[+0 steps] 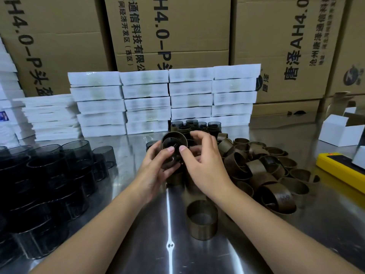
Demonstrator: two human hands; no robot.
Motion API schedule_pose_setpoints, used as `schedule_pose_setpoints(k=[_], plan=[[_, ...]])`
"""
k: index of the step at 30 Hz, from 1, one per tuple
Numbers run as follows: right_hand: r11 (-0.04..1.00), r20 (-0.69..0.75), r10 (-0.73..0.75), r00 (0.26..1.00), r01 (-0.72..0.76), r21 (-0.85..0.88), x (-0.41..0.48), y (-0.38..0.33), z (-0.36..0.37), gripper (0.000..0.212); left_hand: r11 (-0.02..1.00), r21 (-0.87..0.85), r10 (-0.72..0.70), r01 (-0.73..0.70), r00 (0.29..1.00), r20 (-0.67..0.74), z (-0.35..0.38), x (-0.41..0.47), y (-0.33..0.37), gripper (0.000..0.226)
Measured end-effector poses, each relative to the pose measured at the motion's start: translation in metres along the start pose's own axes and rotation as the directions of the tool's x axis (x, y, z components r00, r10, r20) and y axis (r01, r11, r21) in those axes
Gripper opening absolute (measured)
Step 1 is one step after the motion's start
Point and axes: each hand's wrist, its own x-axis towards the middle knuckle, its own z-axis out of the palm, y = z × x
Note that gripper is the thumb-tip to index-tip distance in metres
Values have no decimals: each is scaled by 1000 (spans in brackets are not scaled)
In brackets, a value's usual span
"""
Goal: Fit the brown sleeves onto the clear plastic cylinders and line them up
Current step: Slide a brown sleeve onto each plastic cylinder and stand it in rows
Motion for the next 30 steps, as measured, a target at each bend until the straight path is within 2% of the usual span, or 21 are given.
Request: schedule_pose_setpoints(k=[3,7,11,16,21,24,29,30], plan=[[962,97,239,966,-249,113,7,8,2,42,1000,26,2,-2,1000,-13,-2,1,-3,55],[902,169,317,933,-351,252,10,12,3,33,996,87,14,-14,1000,-5,-5,1,-3,64],[883,189,302,934,-349,315,11,8,-1,30,992,124,28,-28,1000,-5,-6,0,1,69],[897,176,275,945,-318,307,10,8,-4,20,984,175,46,-41,999,-23,-6,-1,4,55],[914,152,251,956,-285,287,10,11,-5,16,979,202,44,-38,999,-26,-2,-3,6,53],[919,162,219,962,-259,297,11,12,-3,13,981,193,42,-33,998,-42,-3,-2,9,34],[915,167,229,959,-271,300,11,14,-2,3,995,96,-30,33,999,-35,2,-4,9,22],[917,164,246,955,-284,278,12,14,-3,10,996,60,-61,62,998,-14,4,-5,9,22]])
